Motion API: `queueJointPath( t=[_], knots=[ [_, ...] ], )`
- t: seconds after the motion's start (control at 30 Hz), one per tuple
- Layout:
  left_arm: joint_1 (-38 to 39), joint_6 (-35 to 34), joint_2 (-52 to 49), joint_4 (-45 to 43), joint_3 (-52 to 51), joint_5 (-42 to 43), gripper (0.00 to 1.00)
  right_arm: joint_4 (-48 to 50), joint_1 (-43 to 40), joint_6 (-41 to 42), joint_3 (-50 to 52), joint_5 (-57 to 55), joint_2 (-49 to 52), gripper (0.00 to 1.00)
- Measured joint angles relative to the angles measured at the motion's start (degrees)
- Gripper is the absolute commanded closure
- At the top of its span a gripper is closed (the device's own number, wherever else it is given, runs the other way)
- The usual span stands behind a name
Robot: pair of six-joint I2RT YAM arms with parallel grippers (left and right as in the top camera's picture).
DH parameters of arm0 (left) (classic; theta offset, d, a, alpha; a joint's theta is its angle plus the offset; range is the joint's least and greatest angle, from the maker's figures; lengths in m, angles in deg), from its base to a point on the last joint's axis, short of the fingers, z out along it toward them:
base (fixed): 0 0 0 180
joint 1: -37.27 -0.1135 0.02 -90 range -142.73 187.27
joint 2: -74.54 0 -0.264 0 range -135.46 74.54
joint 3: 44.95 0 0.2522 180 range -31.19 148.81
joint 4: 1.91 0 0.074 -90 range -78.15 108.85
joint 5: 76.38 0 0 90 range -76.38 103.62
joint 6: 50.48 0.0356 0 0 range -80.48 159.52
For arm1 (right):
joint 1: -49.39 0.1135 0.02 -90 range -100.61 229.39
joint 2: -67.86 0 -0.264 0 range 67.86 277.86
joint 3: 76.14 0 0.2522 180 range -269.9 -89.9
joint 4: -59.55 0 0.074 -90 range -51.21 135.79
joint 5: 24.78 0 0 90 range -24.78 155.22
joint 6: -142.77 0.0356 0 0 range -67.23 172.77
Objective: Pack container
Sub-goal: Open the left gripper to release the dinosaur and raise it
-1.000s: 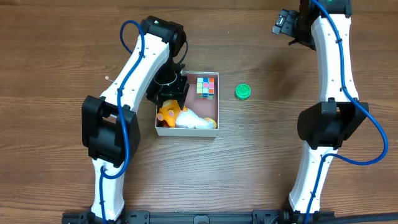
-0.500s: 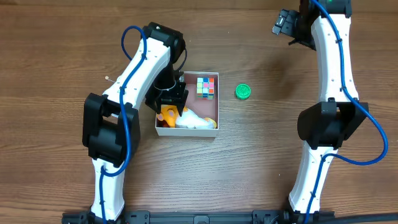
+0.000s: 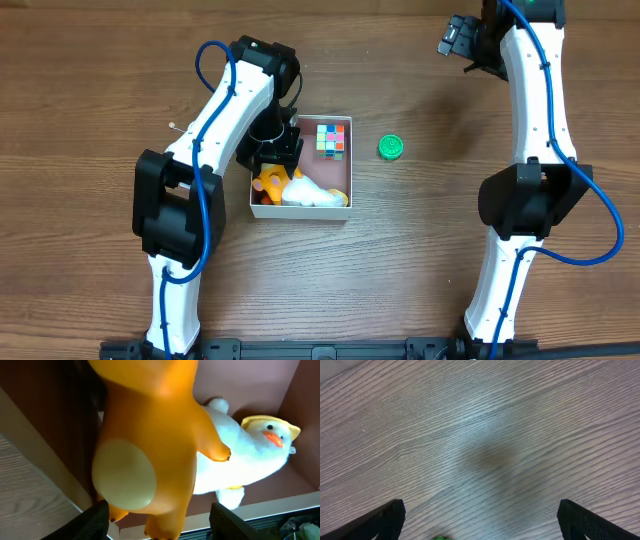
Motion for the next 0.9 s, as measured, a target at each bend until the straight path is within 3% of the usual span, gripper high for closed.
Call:
queueJointPath(
  t=[0.6, 0.9],
  knots=[
    [0.0, -0.22, 0.0, -0.07, 0.0, -0.96, 0.95, -0.02, -0.02, 0.0, 0.0, 0.02, 0.0, 0.0],
    [0.0, -0.24, 0.0, -1.75, 0.0, -1.01, 0.96, 0.0, 0.0, -0.02, 0.0, 0.0, 0.0, 0.0]
  ],
)
